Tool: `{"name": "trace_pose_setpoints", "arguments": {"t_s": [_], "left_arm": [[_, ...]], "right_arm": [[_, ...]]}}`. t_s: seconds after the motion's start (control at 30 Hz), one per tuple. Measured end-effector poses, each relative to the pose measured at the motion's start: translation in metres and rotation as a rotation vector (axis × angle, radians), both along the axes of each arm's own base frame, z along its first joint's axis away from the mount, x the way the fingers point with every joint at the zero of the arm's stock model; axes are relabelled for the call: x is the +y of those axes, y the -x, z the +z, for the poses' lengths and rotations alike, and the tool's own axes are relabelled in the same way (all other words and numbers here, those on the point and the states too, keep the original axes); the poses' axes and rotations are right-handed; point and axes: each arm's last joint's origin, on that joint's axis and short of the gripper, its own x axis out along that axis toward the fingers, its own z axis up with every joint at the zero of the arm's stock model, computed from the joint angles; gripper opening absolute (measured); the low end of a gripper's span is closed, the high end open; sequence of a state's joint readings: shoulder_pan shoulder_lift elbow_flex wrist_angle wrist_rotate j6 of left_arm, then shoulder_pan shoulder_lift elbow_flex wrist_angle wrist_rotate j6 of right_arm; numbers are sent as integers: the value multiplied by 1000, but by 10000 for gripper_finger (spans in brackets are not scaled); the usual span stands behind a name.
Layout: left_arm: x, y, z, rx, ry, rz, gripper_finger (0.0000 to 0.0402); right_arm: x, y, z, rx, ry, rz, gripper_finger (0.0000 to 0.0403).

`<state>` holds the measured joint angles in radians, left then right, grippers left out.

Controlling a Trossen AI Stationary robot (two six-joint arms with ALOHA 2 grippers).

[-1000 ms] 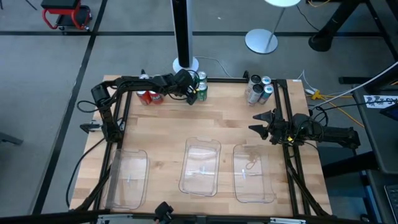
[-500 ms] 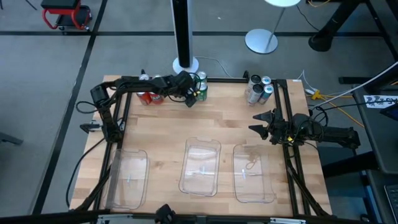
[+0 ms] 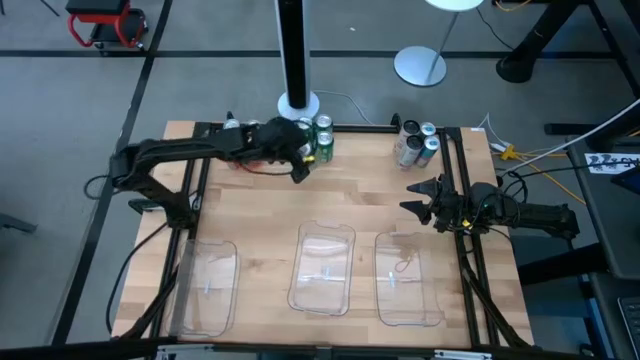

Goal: Sort soda cans
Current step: Put the green soda can into the middle transparent bin

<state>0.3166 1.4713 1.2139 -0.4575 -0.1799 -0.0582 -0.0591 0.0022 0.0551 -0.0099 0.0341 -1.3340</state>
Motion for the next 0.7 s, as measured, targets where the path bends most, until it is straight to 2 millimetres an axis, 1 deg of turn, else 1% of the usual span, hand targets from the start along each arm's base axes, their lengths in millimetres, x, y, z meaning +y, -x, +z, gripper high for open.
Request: {"name": "trace_pose_setpoints", "arguments": {"t_s": [0.17,0.27,0.5,0.6,0.7], "left_arm": [[-42,7,23,-77,-5,-111,299],[-67,9,31,-110,6,-166,299],[-121,6,29,-121,68,-295,299],[-139,8,26,-102,90,-320,299],[-153,10,24,-115,115,-330,299]], "right_arm": [[0,0,0,-1,-18,1,376],[0,0,0,-1,-10,0,376],[0,0,0,1,8,-10,376],[0,0,0,1,9,-11,376],[0,0,0,1,9,-11,376]]}}
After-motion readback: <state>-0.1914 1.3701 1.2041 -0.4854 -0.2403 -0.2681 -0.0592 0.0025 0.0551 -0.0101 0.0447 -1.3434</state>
